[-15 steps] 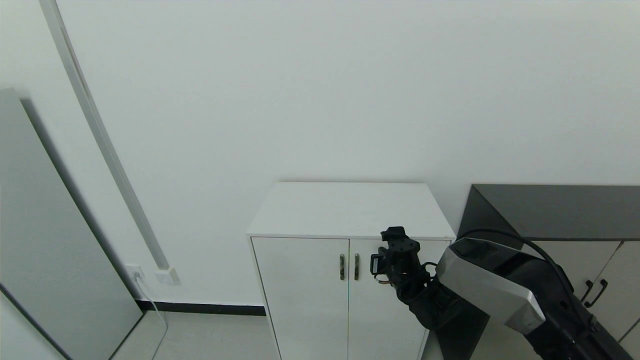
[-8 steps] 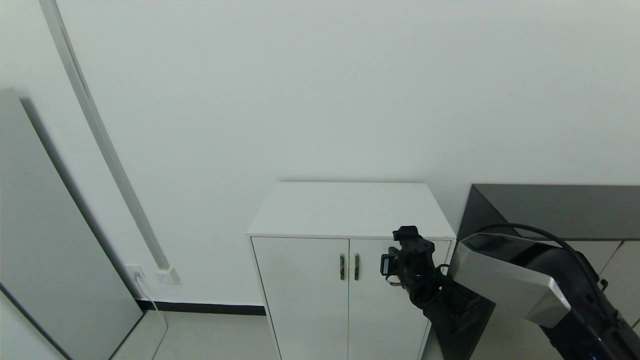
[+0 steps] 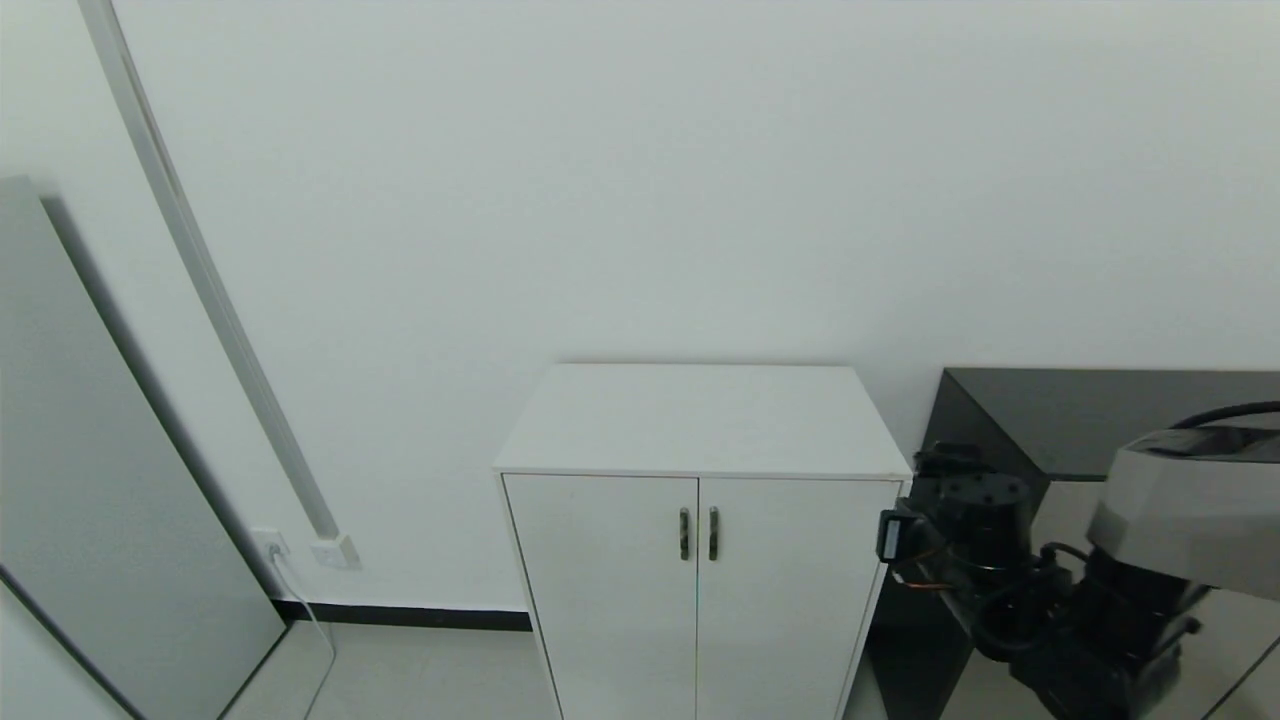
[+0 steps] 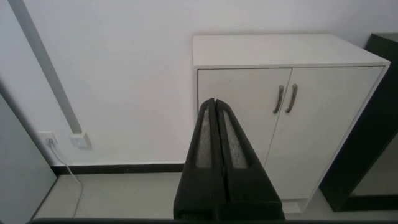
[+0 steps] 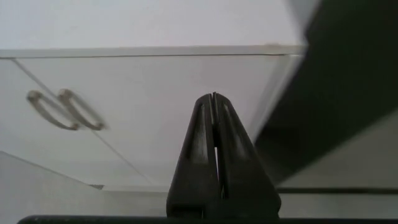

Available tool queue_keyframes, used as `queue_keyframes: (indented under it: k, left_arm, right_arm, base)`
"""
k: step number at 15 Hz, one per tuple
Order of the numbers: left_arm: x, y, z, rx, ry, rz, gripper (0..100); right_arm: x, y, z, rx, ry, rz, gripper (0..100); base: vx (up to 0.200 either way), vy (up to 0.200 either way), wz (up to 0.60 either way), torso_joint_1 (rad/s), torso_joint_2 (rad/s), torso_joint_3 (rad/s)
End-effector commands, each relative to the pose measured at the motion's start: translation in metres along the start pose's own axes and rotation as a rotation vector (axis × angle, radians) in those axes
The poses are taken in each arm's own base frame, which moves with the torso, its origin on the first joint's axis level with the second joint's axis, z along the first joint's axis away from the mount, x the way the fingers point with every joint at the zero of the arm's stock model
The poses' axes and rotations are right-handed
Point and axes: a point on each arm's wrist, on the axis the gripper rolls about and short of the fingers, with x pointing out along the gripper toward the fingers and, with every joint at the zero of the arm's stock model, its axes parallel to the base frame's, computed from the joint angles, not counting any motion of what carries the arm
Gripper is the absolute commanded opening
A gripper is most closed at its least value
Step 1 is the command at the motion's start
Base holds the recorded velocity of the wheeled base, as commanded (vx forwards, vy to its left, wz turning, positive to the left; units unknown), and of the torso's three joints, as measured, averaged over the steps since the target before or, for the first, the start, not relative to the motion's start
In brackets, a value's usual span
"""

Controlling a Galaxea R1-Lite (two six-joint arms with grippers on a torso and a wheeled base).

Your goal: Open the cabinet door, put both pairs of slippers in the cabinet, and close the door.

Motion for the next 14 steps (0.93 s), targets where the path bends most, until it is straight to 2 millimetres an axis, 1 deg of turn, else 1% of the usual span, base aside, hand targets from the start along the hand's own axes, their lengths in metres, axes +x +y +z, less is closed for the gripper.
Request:
queue_keyframes:
  k: [1,3,4,5,6,7,8,9,10,11,12,13,14]
  left_arm:
    - [0.000,0.000,0.000,0.000,0.001,0.000,0]
    - [0.000,0.000,0.000,0.000,0.001,0.000,0]
    - [0.000,0.000,0.000,0.000,0.001,0.000,0]
    - [0.000,0.000,0.000,0.000,0.001,-0.001,0]
    - [0.000,0.000,0.000,0.000,0.001,0.000,0]
    - [0.000,0.000,0.000,0.000,0.001,0.000,0]
    - [0.000,0.000,0.000,0.000,0.001,0.000,0]
    - [0.000,0.000,0.000,0.000,0.001,0.000,0]
    - [0.000,0.000,0.000,0.000,0.001,0.000,0]
    - [0.000,0.000,0.000,0.001,0.001,0.000,0]
    - [0.000,0.000,0.000,0.001,0.001,0.000,0]
    - [0.000,0.000,0.000,0.001,0.001,0.000,0]
    - [0.000,0.000,0.000,0.001,0.001,0.000,0]
  right_arm:
    - [-0.061,-0.055,0.035,0.050,-0.069,-0.123,0]
    - [-0.100,-0.087,0.039,0.058,-0.082,-0.189,0]
    - [-0.114,-0.096,0.039,0.060,-0.089,-0.204,0]
    - [-0.140,-0.106,0.036,0.057,-0.106,-0.209,0]
    - [-0.156,-0.112,0.044,0.082,-0.147,-0.227,0]
    - [-0.166,-0.115,0.046,0.083,-0.155,-0.244,0]
    - [-0.197,-0.125,0.044,0.068,-0.143,-0.230,0]
    - [-0.227,-0.132,0.036,0.034,-0.137,-0.168,0]
    - [-0.251,-0.141,0.024,0.007,-0.141,-0.097,0]
    - [-0.272,-0.151,0.006,-0.019,-0.131,-0.039,0]
    - [-0.284,-0.159,-0.010,-0.025,-0.111,-0.026,0]
    - [-0.290,-0.162,-0.020,-0.020,-0.109,-0.005,0]
    - [-0.298,-0.164,-0.031,-0.009,-0.137,0.075,0]
  base:
    - [0.000,0.000,0.00,0.000,0.00,0.000]
    - [0.000,0.000,0.00,0.000,0.00,0.000]
    - [0.000,0.000,0.00,0.000,0.00,0.000]
    - [0.000,0.000,0.00,0.000,0.00,0.000]
    - [0.000,0.000,0.00,0.000,0.00,0.000]
    - [0.000,0.000,0.00,0.000,0.00,0.000]
    - [0.000,0.000,0.00,0.000,0.00,0.000]
    - [0.000,0.000,0.00,0.000,0.00,0.000]
    - [0.000,0.000,0.00,0.000,0.00,0.000]
    - [0.000,0.000,0.00,0.000,0.00,0.000]
    - [0.000,0.000,0.00,0.000,0.00,0.000]
    - [0.000,0.000,0.00,0.000,0.00,0.000]
    - [0.000,0.000,0.00,0.000,0.00,0.000]
